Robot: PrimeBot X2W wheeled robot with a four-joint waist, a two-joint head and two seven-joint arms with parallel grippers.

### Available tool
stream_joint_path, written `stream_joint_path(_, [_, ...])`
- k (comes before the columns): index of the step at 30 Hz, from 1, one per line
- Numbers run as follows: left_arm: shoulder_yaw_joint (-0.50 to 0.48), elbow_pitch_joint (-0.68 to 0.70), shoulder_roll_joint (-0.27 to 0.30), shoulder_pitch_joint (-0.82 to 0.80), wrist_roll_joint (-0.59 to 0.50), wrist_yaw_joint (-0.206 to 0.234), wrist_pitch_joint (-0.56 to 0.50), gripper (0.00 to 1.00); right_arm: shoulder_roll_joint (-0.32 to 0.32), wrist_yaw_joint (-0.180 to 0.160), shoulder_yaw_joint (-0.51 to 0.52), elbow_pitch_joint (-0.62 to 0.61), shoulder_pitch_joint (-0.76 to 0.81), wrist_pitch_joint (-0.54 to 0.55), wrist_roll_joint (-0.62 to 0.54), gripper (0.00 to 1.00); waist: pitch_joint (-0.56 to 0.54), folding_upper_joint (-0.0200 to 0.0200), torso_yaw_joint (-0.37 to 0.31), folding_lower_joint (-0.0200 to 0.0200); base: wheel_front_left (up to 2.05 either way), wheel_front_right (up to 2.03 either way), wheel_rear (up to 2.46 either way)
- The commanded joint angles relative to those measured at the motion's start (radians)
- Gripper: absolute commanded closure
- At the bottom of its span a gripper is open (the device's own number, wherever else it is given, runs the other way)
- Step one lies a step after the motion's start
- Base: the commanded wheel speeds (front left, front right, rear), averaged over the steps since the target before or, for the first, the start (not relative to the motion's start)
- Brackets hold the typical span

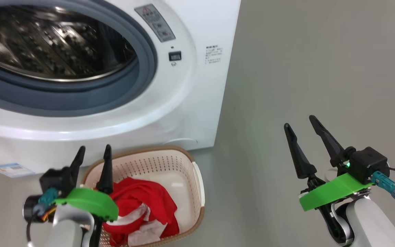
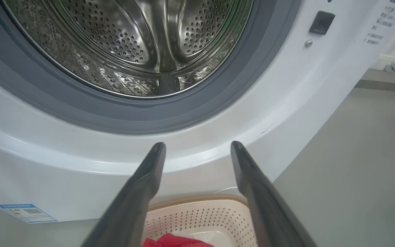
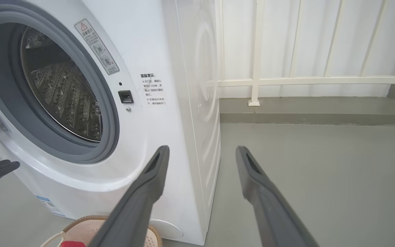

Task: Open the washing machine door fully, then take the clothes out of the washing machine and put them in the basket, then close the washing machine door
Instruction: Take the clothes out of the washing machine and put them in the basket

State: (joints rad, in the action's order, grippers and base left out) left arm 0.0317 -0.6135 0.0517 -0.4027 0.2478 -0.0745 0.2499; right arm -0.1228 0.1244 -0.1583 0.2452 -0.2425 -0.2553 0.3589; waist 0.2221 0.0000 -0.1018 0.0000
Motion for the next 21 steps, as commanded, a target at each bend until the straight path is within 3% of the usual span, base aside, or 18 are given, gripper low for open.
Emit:
stream_joint_path(1, [-0.040, 0.055, 0.019, 0.030, -0.008, 0.005, 0.012, 0.00, -0.003, 0.006, -0.009, -0.022, 0.010, -0.006, -0.013, 0.00, -0.054, 0.0000, 0.017, 0.0000, 0.00, 0.00, 0.00])
stream_joint_path(10, [-0.097, 0.240, 0.011, 0.165, -0.039, -0.015, 0.012, 0.00, 0.020, 0.006, 0.041, -0.023, 0.064, -0.006, -0.071, 0.00, -0.158, 0.0000, 0.007, 0.0000, 0.00, 0.00, 0.00])
stream_joint_path(21, [-0.122, 0.343, 0.005, 0.284, -0.066, -0.018, 0.012, 0.00, 0.010, 0.006, 0.060, -0.026, 0.102, -0.006, -0.099, 0.00, -0.226, 0.0000, -0.003, 0.0000, 0.00, 0.00, 0.00])
